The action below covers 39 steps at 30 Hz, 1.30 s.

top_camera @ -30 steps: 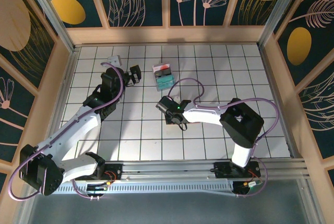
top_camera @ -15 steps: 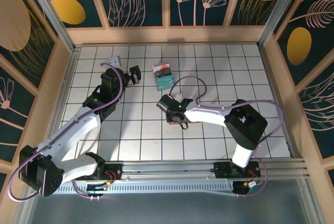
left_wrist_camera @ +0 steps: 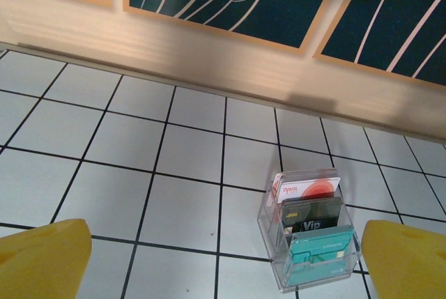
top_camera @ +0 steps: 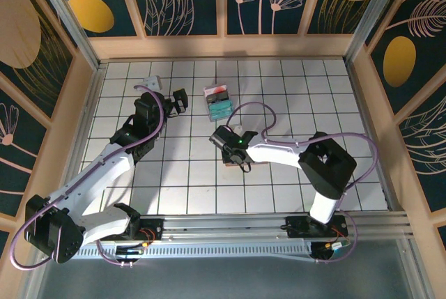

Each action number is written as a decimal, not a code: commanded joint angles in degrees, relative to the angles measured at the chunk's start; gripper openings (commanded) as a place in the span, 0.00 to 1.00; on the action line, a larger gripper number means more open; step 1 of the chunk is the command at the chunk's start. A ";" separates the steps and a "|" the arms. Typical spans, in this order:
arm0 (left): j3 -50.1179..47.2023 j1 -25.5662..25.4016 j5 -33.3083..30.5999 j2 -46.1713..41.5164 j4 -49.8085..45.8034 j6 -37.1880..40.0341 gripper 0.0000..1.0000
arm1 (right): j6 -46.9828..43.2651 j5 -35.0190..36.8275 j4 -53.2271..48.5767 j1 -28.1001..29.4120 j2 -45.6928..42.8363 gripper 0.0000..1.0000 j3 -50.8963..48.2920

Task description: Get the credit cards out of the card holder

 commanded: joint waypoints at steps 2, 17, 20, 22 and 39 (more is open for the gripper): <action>-0.81 0.33 0.31 -0.75 0.35 -0.11 0.99 | 0.67 -1.75 1.42 -1.26 0.75 0.56 -1.81; -0.73 0.38 3.99 -0.39 1.34 0.04 0.99 | 0.12 -6.35 4.85 -3.78 -0.06 0.48 -6.26; -1.69 0.16 7.38 -0.30 3.71 0.61 0.99 | -0.34 -7.39 6.42 -5.22 -1.30 0.40 -7.48; -2.93 -0.65 8.21 -0.39 5.51 1.12 0.99 | -0.61 -7.89 7.15 -5.91 -2.09 0.36 -7.76; -5.82 -17.20 -11.39 15.76 6.85 -2.61 0.99 | 0.52 0.20 2.67 -7.76 -4.65 0.48 -7.02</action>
